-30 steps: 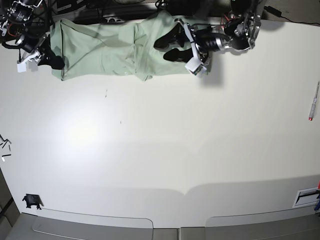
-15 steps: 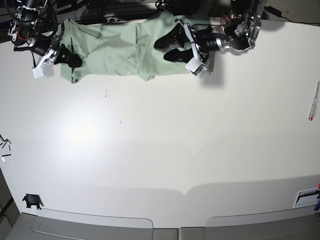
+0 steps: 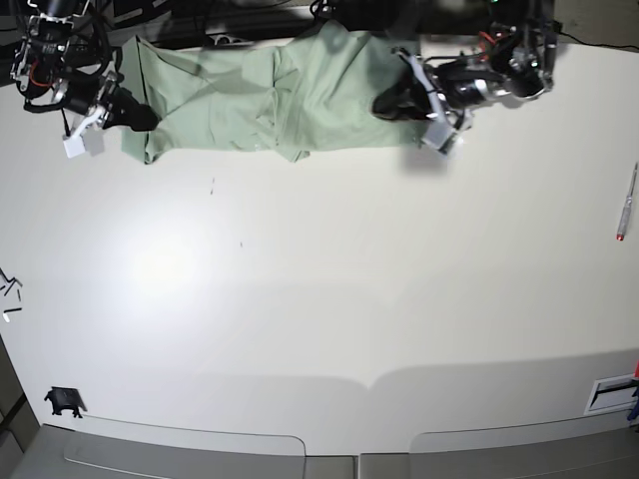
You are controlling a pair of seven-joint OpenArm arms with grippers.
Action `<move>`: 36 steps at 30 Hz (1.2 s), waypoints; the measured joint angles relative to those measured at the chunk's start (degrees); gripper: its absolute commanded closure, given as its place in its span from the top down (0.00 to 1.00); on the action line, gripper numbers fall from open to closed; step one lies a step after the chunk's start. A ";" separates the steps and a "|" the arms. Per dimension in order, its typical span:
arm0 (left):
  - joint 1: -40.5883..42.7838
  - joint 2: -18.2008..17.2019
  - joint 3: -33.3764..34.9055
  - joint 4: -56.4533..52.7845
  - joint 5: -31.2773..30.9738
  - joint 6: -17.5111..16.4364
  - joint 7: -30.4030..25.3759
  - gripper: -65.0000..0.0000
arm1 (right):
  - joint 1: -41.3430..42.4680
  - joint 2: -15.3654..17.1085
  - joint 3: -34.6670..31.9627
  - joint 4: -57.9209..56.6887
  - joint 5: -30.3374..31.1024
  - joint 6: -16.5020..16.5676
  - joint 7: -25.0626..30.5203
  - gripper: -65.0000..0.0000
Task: Fold the T-shirt properly
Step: 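Grasp the collar end of the strip with the right gripper, then lift the collar end with the right gripper and fold it toward the left gripper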
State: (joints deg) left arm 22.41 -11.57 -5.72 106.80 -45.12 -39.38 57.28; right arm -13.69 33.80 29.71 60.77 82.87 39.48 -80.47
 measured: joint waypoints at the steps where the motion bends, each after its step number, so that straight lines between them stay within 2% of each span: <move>1: 0.52 -0.68 -2.03 0.09 0.00 -0.02 -0.02 0.00 | -0.17 -0.02 0.00 1.53 0.02 0.00 0.02 0.00; 6: 4.26 -2.38 -11.82 0.09 -0.02 -0.07 -0.22 0.00 | -1.01 -1.05 -0.04 14.23 -0.07 0.00 -0.13 0.00; 9: 6.73 -2.47 -16.35 0.09 0.00 -0.09 -0.24 0.00 | -2.51 -3.56 -0.02 25.64 -0.48 0.13 -0.13 0.00; 15: 8.90 -2.34 -19.15 0.09 -0.02 -0.09 -1.03 0.00 | -6.78 -15.23 -1.90 49.05 -0.22 0.20 -0.59 0.00; 18: 8.74 -2.36 -19.06 0.09 -0.04 -0.09 -1.11 0.00 | -8.85 -21.92 -7.52 54.82 0.52 0.20 -0.61 0.00; 21: 8.70 -2.43 -19.10 0.09 -0.04 -0.09 -2.19 0.00 | -8.68 -27.87 -15.10 54.71 -0.68 0.17 -1.27 0.00; 22: 8.68 -2.43 -19.10 0.09 0.00 -0.09 -2.16 0.00 | -8.17 -29.66 -17.90 54.95 -4.55 0.24 -0.50 0.00; 23: 8.70 -2.40 -19.10 0.09 -0.07 -0.09 -2.19 0.00 | -7.72 -31.34 -20.52 55.12 -10.93 0.24 0.46 0.00; 25: 8.68 -2.40 -19.10 0.09 -0.02 -0.09 -2.08 0.00 | -7.13 -33.79 -25.66 54.73 -23.93 0.02 6.27 0.00; 28: 8.70 -2.56 -19.10 0.09 -0.02 -0.09 -2.10 0.00 | -6.38 -35.87 -32.48 54.75 -34.25 0.02 13.60 0.00; 33: 8.68 -2.54 -19.10 0.09 -0.02 -0.09 -1.95 0.00 | -4.76 -36.68 -41.90 54.73 -42.60 -0.02 14.49 0.00; 36: 8.68 -2.51 -19.10 0.09 -0.02 -0.09 -1.95 0.00 | -4.90 -36.72 -44.76 54.47 -43.71 0.02 15.39 0.00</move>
State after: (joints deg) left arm 31.09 -14.09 -24.82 106.89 -45.15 -39.46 55.33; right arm -18.59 -2.92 -15.05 115.24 39.16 39.51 -65.08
